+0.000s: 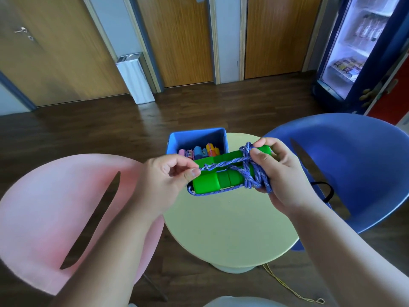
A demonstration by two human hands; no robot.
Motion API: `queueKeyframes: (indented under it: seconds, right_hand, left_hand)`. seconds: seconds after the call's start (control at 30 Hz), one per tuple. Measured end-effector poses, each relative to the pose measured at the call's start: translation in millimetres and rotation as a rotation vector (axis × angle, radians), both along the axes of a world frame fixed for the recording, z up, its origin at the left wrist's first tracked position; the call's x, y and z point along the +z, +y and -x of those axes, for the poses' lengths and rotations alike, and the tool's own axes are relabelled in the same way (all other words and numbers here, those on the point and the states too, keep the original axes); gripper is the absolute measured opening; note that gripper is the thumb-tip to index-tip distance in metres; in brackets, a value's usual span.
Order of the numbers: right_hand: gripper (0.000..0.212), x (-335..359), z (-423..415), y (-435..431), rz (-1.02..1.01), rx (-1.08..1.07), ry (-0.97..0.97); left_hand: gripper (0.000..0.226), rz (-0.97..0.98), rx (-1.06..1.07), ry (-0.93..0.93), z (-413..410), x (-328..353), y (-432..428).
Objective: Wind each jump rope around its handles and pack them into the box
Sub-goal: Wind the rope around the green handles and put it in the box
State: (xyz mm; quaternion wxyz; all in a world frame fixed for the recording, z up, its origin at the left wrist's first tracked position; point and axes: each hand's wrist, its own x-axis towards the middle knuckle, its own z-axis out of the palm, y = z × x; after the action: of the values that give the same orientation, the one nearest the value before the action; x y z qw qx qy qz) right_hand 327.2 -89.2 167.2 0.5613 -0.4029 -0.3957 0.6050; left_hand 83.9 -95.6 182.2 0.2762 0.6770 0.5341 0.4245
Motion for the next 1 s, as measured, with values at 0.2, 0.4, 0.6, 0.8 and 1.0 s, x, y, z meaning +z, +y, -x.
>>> queueKeyframes:
  seconds: [0.2,0.4,0.6,0.8,1.0]
  right_hand:
    - [0.017,20,1,4,-0.025,0.049,0.038]
    - [0.012,24,5,9,0.074,0.083,0.037]
    - [0.02,35,1,9,0.107,0.123,0.053]
    - [0.006,39,2,7,0.038,0.108,-0.034]
    - [0.003,38,7,6,-0.048,0.11,-0.108]
  left_hand:
    - [0.017,0.109,-0.085,-0.096,10,12,6]
    - [0.012,0.058,-0.092,-0.008,10,14,7]
    - [0.012,0.144,-0.031,-0.359,5,4,-4]
    - [0.011,-0.274,0.045,-0.017,1,-7,-14]
    - [0.012,-0.613,0.111,0.178,0,-25,-23]
